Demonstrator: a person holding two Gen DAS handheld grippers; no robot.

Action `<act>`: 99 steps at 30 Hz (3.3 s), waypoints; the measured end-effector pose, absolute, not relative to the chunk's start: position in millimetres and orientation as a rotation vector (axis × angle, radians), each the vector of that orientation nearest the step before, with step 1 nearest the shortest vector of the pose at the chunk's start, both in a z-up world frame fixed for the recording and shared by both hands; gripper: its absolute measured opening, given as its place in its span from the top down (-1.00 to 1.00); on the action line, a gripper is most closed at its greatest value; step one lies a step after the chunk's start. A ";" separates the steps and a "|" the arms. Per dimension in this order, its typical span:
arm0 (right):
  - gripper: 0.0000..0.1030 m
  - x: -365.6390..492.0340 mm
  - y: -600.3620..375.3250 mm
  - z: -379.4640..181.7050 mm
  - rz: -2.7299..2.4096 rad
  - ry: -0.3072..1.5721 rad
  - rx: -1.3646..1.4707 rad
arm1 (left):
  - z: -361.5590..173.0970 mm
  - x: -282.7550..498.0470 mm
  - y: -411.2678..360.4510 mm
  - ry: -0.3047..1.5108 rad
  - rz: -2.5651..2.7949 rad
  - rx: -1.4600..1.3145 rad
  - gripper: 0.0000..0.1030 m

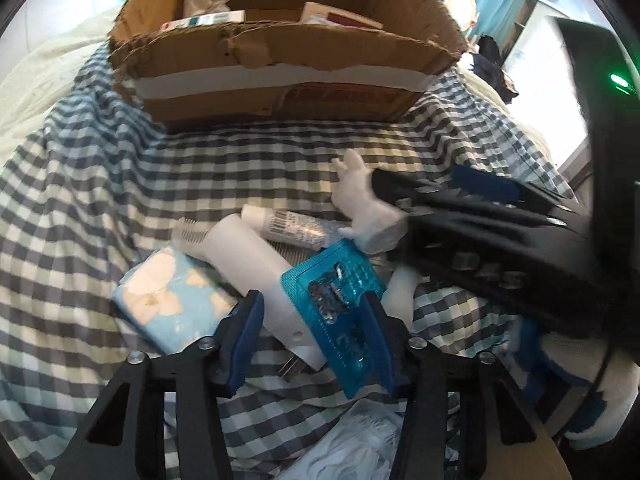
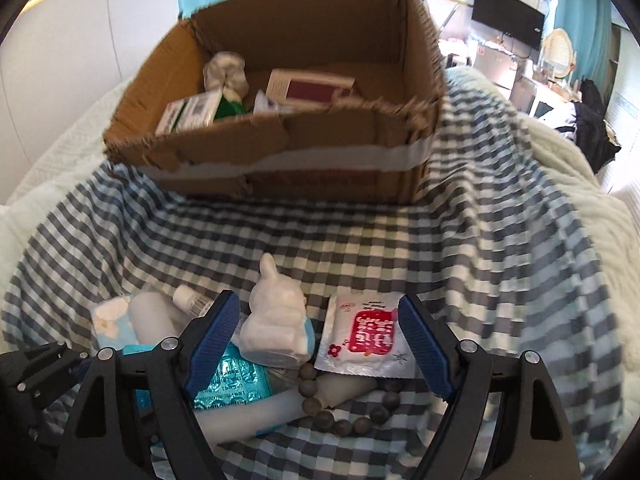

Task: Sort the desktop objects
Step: 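Grasp the blue card with the left gripper while the right gripper grasps the white figurine, then carry the blue card and white figurine over the cardboard box with both grippers, then open both grippers to drop the card and figurine into the box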

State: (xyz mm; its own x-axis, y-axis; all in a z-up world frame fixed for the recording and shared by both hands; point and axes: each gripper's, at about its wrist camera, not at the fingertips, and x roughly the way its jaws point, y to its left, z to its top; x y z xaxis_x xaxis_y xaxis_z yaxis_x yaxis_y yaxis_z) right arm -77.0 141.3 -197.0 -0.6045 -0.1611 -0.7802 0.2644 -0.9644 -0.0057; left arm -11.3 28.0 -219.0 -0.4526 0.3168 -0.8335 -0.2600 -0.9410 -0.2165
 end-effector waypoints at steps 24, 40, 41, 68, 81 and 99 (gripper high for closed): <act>0.12 -58.0 163.4 -175.8 -2.683 0.050 1.182 | -178.2 4.5 31.0 -0.048 2.372 -1.200 0.85; 0.13 3.1 151.7 -109.3 -2.838 0.050 0.893 | -114.5 18.5 -4.3 -0.040 2.531 -1.015 0.85; 0.13 6.9 150.5 -104.9 -2.846 0.052 0.874 | -109.3 21.9 -6.6 -0.037 2.544 -0.999 0.85; 0.13 32.8 119.7 6.4 -2.953 0.118 0.431 | 21.5 -14.7 -24.6 0.033 2.705 -0.591 0.84; 0.13 -35.9 112.1 32.4 -2.893 0.096 0.386 | 29.3 -82.7 -27.3 0.038 2.731 -0.589 0.84; 0.12 -180.6 116.6 -37.6 -2.812 0.129 0.671 | -39.8 -205.0 10.6 0.125 2.697 -0.778 0.84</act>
